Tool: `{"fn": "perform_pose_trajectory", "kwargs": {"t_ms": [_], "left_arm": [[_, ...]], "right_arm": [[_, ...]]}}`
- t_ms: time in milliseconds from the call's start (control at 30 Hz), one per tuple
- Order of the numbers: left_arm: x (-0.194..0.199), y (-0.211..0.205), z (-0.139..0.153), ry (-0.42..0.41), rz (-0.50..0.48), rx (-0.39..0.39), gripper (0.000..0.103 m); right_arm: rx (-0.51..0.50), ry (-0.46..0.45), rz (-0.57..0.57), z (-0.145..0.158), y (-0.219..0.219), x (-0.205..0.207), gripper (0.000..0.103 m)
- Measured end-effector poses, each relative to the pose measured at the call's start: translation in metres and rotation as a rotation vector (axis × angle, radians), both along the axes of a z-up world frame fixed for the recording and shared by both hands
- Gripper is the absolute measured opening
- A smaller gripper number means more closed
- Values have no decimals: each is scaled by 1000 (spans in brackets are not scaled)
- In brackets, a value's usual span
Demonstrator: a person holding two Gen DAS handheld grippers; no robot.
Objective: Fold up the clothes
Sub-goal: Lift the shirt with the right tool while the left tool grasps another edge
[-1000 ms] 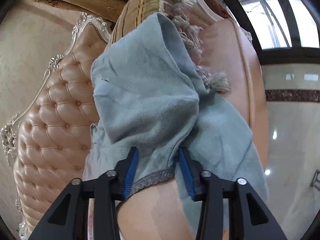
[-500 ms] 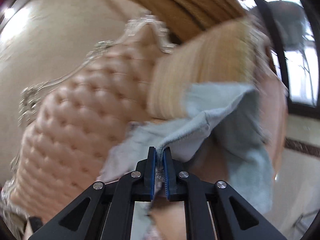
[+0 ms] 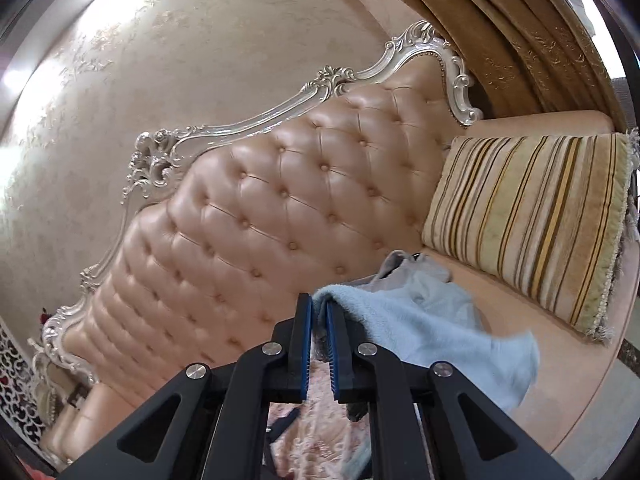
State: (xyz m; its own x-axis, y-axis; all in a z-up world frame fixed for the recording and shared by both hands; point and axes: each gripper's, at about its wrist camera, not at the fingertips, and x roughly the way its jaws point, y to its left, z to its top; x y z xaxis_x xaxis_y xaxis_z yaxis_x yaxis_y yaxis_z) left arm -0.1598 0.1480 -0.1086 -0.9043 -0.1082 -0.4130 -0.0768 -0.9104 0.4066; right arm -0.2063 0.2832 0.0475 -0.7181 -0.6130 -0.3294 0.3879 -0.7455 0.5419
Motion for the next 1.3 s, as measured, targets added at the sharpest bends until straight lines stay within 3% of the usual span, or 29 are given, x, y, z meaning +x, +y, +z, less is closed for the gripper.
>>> {"fn": "perform_pose_trajectory", "kwargs": {"t_ms": [133,200,267,300,367,433,600,667,733,900,1067,1167,1300], "left_arm": [[-9,11,-2,107,31,-98,101],[-20,13,-4,103,44,-127,80],[-31,11,-10,51,54,-137,44],[-37,9,-13,24,64,-136,36],[-45,2,-16,-12,88,-127,7],[-45,-9,-13,-18,93,-96,6],[-42,-50,28,10,114,-8,5],[-41,-67,45,23,123,27,5],[-31,-83,77,79,118,11,5],[27,-117,189,301,115,-135,5],[124,-153,297,495,151,-303,5],[196,-175,342,558,177,-422,5],[285,-197,376,586,209,-515,5]], "right_arm": [[-28,-3,10,-3,7,0,8],[-37,-2,12,-5,9,-1,8],[-42,2,8,-6,11,-1,8],[-40,6,4,-6,12,-1,8],[-40,7,-2,-7,14,-1,8],[-37,6,-9,-9,15,-1,8],[-51,1,-19,-10,17,-1,8],[-54,24,-19,0,15,4,8],[-51,52,-17,15,13,9,8],[-28,198,19,98,-1,43,8],[4,386,83,195,-32,124,8],[4,465,127,232,-49,180,8],[1,531,199,257,-75,248,8]]}}
